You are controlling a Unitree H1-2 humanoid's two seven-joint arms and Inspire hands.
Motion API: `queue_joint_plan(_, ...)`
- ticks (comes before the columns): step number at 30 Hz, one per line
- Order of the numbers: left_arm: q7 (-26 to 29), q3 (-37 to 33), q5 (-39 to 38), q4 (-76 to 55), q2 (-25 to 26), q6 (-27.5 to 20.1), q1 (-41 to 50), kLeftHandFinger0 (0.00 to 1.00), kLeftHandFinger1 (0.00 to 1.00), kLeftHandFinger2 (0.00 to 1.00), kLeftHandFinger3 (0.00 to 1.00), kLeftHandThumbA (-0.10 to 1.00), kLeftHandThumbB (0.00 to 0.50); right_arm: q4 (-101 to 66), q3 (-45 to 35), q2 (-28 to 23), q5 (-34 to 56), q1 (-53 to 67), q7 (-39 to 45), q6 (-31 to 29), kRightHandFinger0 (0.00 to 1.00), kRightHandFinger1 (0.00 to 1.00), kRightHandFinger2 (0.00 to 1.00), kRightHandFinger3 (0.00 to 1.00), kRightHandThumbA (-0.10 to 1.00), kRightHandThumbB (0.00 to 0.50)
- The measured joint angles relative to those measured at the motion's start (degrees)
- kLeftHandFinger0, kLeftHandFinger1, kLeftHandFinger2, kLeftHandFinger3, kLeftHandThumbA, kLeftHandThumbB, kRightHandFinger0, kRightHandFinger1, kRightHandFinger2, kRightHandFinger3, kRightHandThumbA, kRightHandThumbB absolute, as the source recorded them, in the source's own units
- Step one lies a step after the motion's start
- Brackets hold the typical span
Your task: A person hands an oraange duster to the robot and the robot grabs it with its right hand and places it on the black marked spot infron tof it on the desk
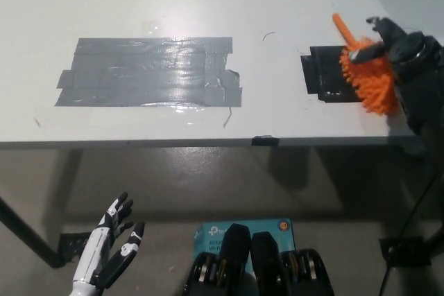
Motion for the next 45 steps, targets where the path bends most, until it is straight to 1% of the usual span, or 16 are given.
queue_joint_plan(6, -0.02, 0.01, -0.03, 0.02, 0.00, 0.00, -0.25, 0.96, 1.00, 1.00, 1.00, 0.68, 0.170, -5.21, 2.38, -0.04, 1.54, 0.48, -0.41, -0.91, 1.00, 1.00, 1.00, 1.00, 0.89, 0.346)
queue_joint_plan(7, -0.02, 0.01, -0.03, 0.02, 0.00, 0.00, -0.25, 0.96, 1.00, 1.00, 1.00, 0.69, 0.180, -5.21, 2.38, -0.04, 1.54, 0.48, -0.41, -0.91, 1.00, 1.00, 1.00, 1.00, 0.88, 0.368)
queue_joint_plan(9, -0.02, 0.00, -0.01, 0.02, 0.00, 0.00, -0.27, 0.95, 0.99, 1.00, 1.00, 0.68, 0.178, -7.29, 2.49, -0.11, 2.26, 0.70, -0.42, -0.98, 1.00, 1.00, 1.00, 1.00, 0.86, 0.366)
queue_joint_plan(15, -0.02, 0.00, 0.03, 0.02, -0.01, 0.01, -0.21, 0.95, 1.00, 1.00, 1.00, 0.67, 0.165, -18.13, 3.48, -0.12, 3.73, 2.42, -0.07, -0.50, 1.00, 1.00, 1.00, 1.00, 0.91, 0.370)
queue_joint_plan(18, -0.02, 0.01, -0.03, 0.02, -0.02, 0.00, -0.19, 0.95, 1.00, 1.00, 1.00, 0.70, 0.169, -23.87, 4.20, -0.12, 4.18, 3.15, 0.18, -0.12, 1.00, 1.00, 1.00, 1.00, 0.94, 0.379)
queue_joint_plan(21, -0.01, 0.00, -0.02, 0.09, -0.11, 0.02, -0.20, 0.97, 1.00, 1.00, 1.00, 0.74, 0.145, -30.92, 4.25, -0.10, 4.54, 5.26, 0.25, 0.08, 1.00, 1.00, 1.00, 1.00, 1.00, 0.357)
queue_joint_plan(22, -0.01, -0.01, -0.02, 0.15, -0.12, 0.02, -0.20, 1.00, 1.00, 1.00, 1.00, 0.79, 0.140, -32.64, 4.25, -0.10, 4.61, 6.06, 0.28, 0.13, 1.00, 1.00, 1.00, 1.00, 1.00, 0.340)
queue_joint_plan(24, 0.00, -0.02, -0.01, 0.35, -0.19, 0.02, -0.20, 1.00, 1.00, 1.00, 1.00, 0.82, 0.144, -37.06, 4.24, -0.10, 4.74, 8.59, 0.43, 0.33, 1.00, 1.00, 1.00, 1.00, 0.99, 0.329)
queue_joint_plan(25, 0.00, -0.02, 0.00, 0.46, -0.21, 0.02, -0.20, 1.00, 1.00, 1.00, 1.00, 0.86, 0.153, -38.70, 4.24, -0.10, 4.78, 9.53, 0.51, 0.41, 1.00, 1.00, 1.00, 1.00, 0.97, 0.342)
queue_joint_plan(27, 0.00, -0.03, 0.02, 0.65, -0.29, 0.02, -0.20, 1.00, 1.00, 1.00, 1.00, 0.96, 0.198, -43.03, 4.20, -0.10, 4.93, 12.44, 0.73, 0.65, 1.00, 1.00, 1.00, 1.00, 0.94, 0.286)
queue_joint_plan(28, 0.00, -0.04, 0.03, 0.69, -0.30, 0.03, -0.20, 1.00, 1.00, 1.00, 1.00, 0.99, 0.210, -44.62, 4.17, -0.10, 5.00, 13.38, 0.77, 0.75, 1.00, 1.00, 1.00, 1.00, 0.90, 0.282)
queue_joint_plan(29, -0.01, -0.05, 0.02, 0.71, -0.34, 0.03, -0.20, 1.00, 1.00, 1.00, 1.00, 0.99, 0.208, -46.45, 4.14, -0.09, 5.13, 14.78, 0.82, 0.86, 1.00, 1.00, 1.00, 1.00, 0.90, 0.282)
queue_joint_plan(31, -0.01, -0.05, 0.02, 0.76, -0.37, 0.03, -0.20, 1.00, 1.00, 1.00, 1.00, 1.00, 0.245, -49.04, 4.10, -0.06, 5.35, 17.01, 0.91, 1.01, 1.00, 1.00, 1.00, 1.00, 0.91, 0.248)
queue_joint_plan(38, -0.02, -0.06, -0.01, 1.17, -0.54, 0.13, -0.27, 1.00, 1.00, 1.00, 1.00, 1.00, 0.241, -62.40, 4.06, 0.28, 6.73, 31.84, 1.41, 1.43, 1.00, 1.00, 1.00, 1.00, 0.81, 0.180)
queue_joint_plan(42, -0.01, -0.05, -0.03, 1.40, -0.58, 0.19, -0.52, 1.00, 1.00, 1.00, 1.00, 0.97, 0.246, -69.85, 4.06, 0.76, 7.97, 40.99, 1.47, 1.41, 1.00, 1.00, 1.00, 1.00, 0.76, 0.179)
queue_joint_plan(45, -0.03, -0.05, -0.04, 1.57, -0.60, 0.28, -1.00, 1.00, 1.00, 1.00, 1.00, 0.97, 0.223, -74.00, 4.05, 1.28, 8.91, 45.84, 1.47, 1.31, 1.00, 1.00, 1.00, 1.00, 0.81, 0.179)
